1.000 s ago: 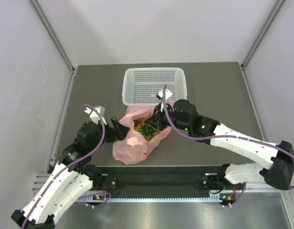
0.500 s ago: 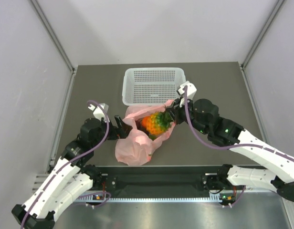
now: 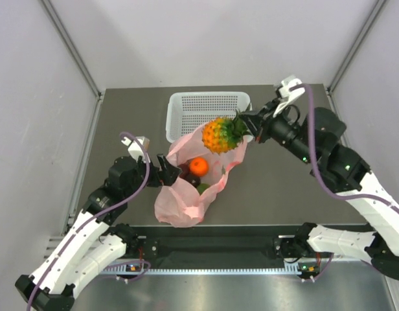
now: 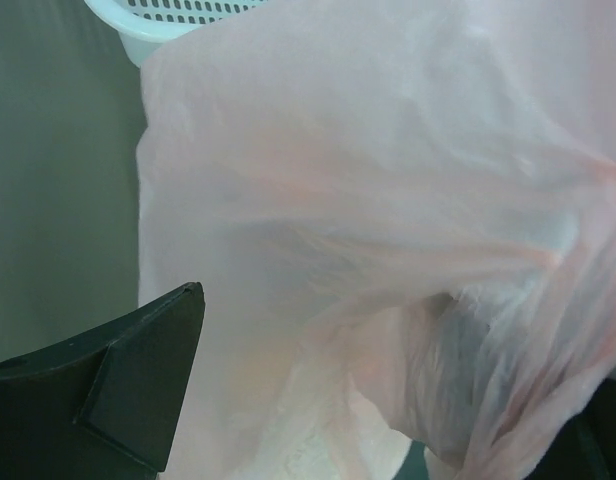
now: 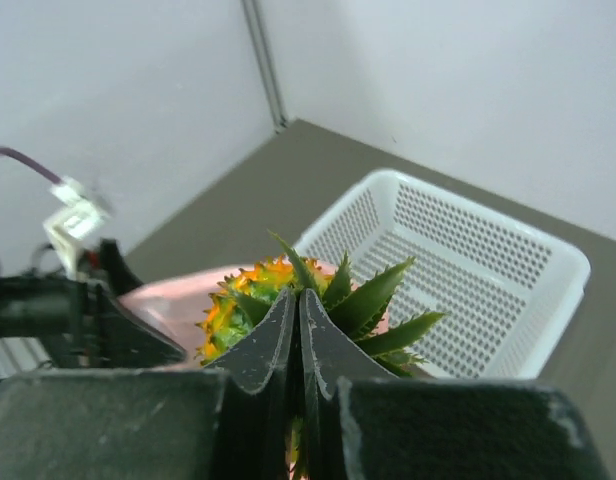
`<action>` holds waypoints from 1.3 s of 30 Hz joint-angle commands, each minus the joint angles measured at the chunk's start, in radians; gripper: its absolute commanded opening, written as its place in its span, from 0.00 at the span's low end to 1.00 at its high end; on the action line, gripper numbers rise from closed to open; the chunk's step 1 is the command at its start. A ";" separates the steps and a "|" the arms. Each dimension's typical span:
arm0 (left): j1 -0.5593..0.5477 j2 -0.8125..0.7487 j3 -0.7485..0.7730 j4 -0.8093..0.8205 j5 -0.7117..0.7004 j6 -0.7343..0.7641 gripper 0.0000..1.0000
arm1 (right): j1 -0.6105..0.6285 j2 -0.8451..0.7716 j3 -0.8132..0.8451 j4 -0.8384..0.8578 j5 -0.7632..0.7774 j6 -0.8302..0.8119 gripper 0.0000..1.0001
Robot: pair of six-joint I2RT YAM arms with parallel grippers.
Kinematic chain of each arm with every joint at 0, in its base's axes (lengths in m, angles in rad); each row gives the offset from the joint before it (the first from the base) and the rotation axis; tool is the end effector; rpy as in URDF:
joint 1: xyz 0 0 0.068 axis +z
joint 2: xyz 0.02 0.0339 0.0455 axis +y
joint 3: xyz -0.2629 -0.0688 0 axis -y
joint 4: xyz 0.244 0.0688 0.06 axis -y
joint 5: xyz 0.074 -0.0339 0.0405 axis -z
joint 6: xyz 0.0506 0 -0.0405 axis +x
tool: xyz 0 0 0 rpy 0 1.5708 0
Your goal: Untie the knot of the plastic bag and take out the fruit
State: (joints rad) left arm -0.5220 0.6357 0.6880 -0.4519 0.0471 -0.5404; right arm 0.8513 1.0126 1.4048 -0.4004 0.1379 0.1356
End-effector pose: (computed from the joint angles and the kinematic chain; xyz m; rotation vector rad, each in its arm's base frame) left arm 0.1407 -0.0837 0.2938 0.0131 2.0451 -0.7285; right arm 0.1419 0.1514 0.4842 -0.4619 1.5508 0.6602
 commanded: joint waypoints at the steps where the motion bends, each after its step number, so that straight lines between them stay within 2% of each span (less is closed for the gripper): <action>1: -0.003 0.021 0.047 0.053 -0.004 0.031 0.99 | -0.066 0.027 0.144 -0.031 -0.193 0.036 0.00; 5: -0.003 0.035 0.051 0.067 -0.024 0.040 0.99 | -0.152 0.082 0.220 -0.090 -0.444 0.093 0.00; 9: -0.003 0.038 0.059 0.093 -0.038 0.045 0.99 | -0.190 0.141 0.234 -0.163 -0.570 0.108 0.00; 13: -0.003 0.059 0.061 0.122 -0.017 0.048 0.99 | -0.219 0.110 0.154 -0.100 -0.499 0.098 0.00; 17: -0.003 0.091 0.048 0.131 0.019 0.048 0.99 | -0.305 0.136 0.187 -0.042 -0.477 0.124 0.00; 24: -0.003 0.088 0.030 0.127 0.027 0.054 0.99 | -0.445 0.240 0.321 0.047 -0.662 0.206 0.00; 28: -0.003 0.090 0.028 0.125 0.037 0.059 0.99 | -0.507 0.354 0.355 0.066 -0.672 0.222 0.00; 31: -0.003 0.094 0.028 0.133 0.060 0.060 0.99 | -0.518 0.434 0.365 0.083 -0.583 0.188 0.00; 32: -0.003 0.097 0.030 0.136 0.065 0.059 0.99 | -0.523 0.454 0.365 0.115 -0.543 0.182 0.00; 39: -0.003 0.113 0.039 0.137 0.106 0.057 0.99 | -0.589 0.655 0.379 0.284 -0.543 0.231 0.00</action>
State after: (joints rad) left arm -0.5220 0.7418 0.7109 -0.3656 0.1200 -0.4946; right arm 0.2928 1.6234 1.7420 -0.2581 -0.4191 0.3420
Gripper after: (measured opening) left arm 0.990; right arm 0.007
